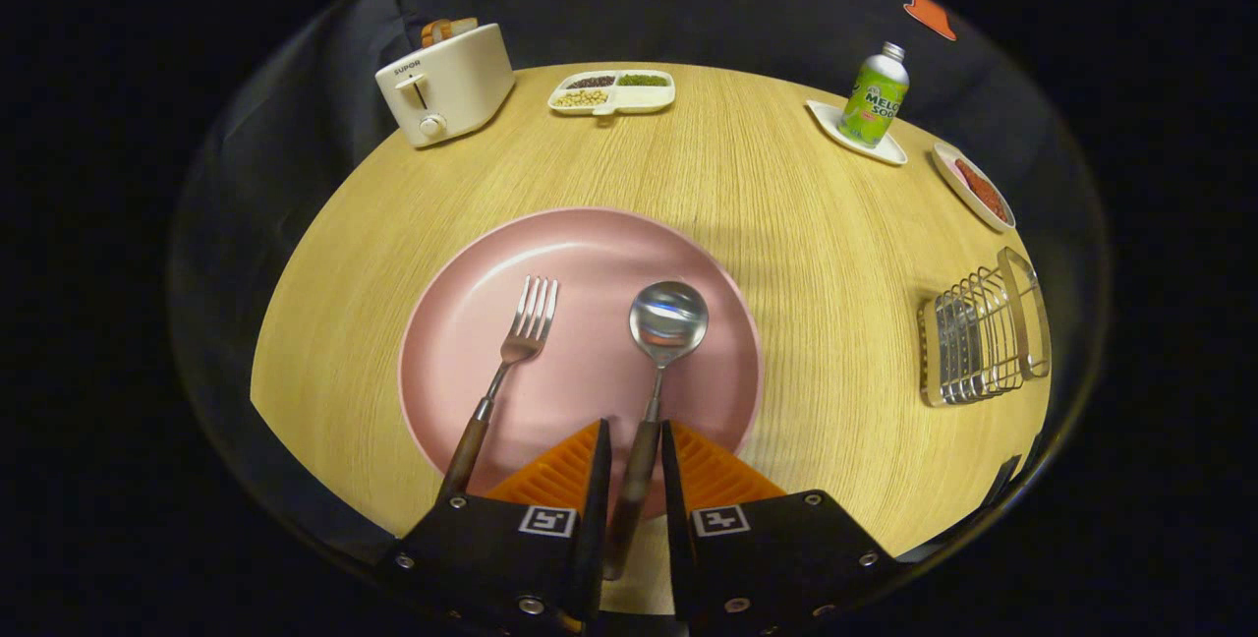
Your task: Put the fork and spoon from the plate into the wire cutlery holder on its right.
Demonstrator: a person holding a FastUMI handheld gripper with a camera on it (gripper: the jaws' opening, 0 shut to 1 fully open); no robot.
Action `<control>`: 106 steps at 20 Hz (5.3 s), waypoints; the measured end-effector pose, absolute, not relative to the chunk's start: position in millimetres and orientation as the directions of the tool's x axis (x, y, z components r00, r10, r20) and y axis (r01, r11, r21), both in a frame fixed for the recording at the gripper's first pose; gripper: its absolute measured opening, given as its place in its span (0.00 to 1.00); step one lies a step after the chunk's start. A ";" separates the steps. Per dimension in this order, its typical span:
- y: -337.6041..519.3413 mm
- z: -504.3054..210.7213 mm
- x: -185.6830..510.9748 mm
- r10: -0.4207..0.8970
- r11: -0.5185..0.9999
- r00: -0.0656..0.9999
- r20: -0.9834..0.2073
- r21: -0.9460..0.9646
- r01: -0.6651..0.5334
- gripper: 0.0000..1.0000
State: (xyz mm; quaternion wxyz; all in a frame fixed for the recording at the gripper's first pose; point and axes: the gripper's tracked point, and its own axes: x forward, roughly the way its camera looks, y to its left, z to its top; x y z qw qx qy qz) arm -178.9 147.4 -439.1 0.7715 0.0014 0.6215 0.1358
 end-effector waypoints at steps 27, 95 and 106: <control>24.5 -316.2 -97.5 0.149 0.988 0.523 -0.839 0.150 -0.041 0.05; 49.4 -236.2 -33.2 0.069 0.995 0.880 -0.470 0.099 -0.025 0.84; 166.3 -329.5 -93.2 0.232 0.973 0.689 -0.686 0.175 -0.152 0.86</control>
